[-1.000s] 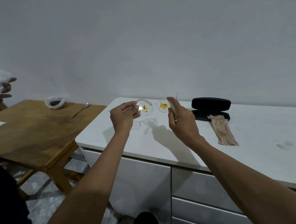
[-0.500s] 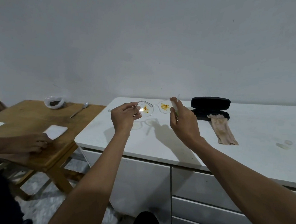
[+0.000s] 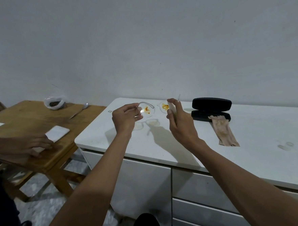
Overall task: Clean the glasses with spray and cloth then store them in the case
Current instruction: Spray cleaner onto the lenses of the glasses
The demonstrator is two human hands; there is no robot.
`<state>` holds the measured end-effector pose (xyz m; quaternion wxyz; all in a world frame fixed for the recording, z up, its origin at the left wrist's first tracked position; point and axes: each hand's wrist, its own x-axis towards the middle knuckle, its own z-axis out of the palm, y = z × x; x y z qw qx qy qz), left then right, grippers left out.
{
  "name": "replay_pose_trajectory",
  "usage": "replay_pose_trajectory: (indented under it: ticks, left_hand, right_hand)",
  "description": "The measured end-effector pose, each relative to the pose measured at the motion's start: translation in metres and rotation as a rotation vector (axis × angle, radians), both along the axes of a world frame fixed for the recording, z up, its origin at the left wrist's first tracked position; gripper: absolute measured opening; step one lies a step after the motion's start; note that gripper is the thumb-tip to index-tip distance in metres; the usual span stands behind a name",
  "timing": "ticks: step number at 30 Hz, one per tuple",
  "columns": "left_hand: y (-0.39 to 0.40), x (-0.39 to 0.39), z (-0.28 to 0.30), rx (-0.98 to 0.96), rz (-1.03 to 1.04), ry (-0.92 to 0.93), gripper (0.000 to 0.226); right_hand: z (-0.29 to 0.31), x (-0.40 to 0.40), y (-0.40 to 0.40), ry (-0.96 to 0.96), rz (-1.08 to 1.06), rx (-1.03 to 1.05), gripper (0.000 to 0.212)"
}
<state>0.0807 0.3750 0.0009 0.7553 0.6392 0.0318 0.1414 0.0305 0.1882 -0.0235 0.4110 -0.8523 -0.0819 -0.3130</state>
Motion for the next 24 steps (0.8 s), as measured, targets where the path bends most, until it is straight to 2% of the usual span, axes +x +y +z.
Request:
replay_pose_trajectory:
  ticks: [4,16,24]
  left_hand:
    - [0.001,0.001,0.001,-0.007,-0.001,0.005,0.016]
    - [-0.001,-0.006,0.007,-0.02,-0.019,0.004,0.017]
    - [-0.001,-0.007,0.01,-0.028,-0.022,0.007,0.014]
  right_hand:
    - [0.004,-0.003,0.006,-0.013,0.026,0.019,0.03]
    - [0.01,0.004,0.027,-0.023,0.058,-0.081,0.039]
    - [0.007,0.009,0.04,-0.128,0.021,-0.114,0.045]
